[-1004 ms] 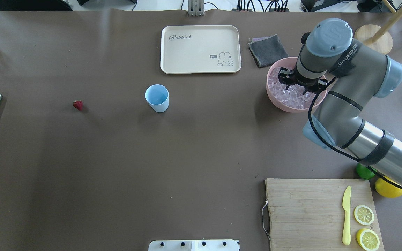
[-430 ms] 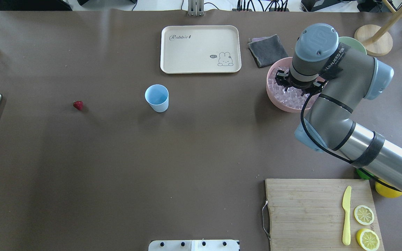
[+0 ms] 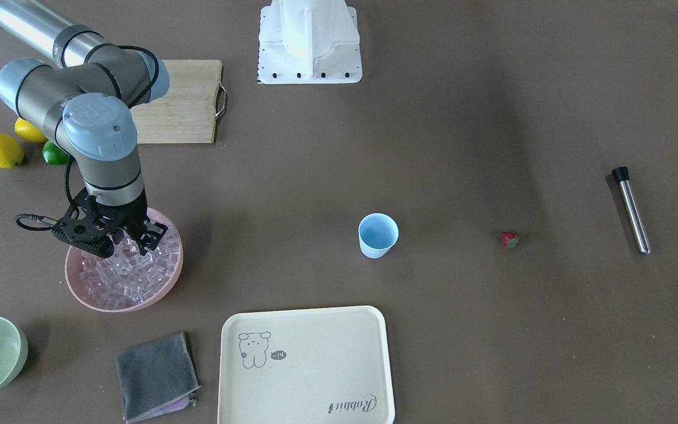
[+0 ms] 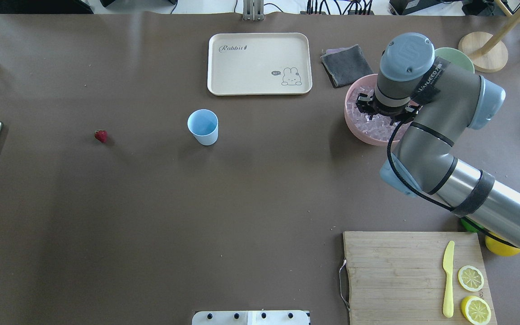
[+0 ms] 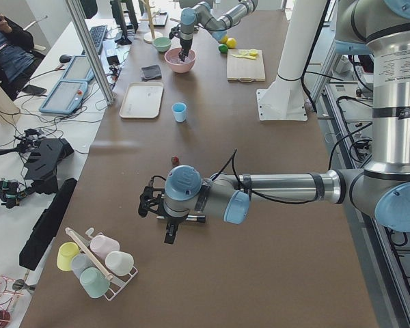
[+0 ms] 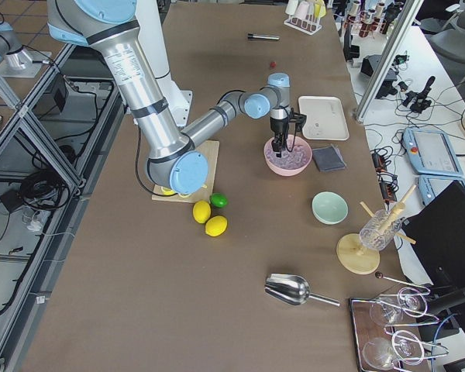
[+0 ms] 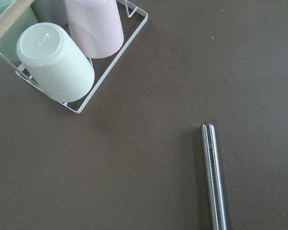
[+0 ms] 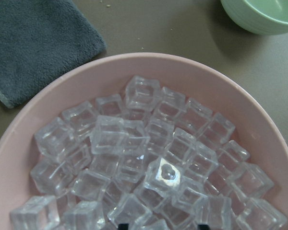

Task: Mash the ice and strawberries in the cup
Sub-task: 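Reach the right gripper into the pink bowl and grasp an ice cube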

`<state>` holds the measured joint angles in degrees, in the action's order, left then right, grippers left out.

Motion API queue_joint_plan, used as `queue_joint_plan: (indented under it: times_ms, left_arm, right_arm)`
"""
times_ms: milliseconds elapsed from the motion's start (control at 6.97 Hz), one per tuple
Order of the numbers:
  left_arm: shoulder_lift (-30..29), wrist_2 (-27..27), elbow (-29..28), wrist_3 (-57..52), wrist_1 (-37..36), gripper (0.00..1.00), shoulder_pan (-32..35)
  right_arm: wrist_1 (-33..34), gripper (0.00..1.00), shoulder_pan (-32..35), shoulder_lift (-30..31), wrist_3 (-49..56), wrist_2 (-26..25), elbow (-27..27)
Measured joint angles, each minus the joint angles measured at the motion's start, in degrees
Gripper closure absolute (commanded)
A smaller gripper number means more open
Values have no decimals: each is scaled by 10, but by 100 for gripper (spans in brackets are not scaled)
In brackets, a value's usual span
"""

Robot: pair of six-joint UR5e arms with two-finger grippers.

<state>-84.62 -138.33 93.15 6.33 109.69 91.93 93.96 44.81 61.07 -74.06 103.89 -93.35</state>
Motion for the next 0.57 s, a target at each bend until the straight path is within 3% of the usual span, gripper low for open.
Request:
queue_joint_plan:
  times_ms: [143, 573]
  left_arm:
    - [1, 0, 2, 0, 0, 1, 0]
    - [3, 0, 7, 0, 0, 1, 0]
  right_arm:
    - [-1, 64, -2, -1, 0, 0, 2]
    - [-2, 84, -6, 1, 2, 0, 5]
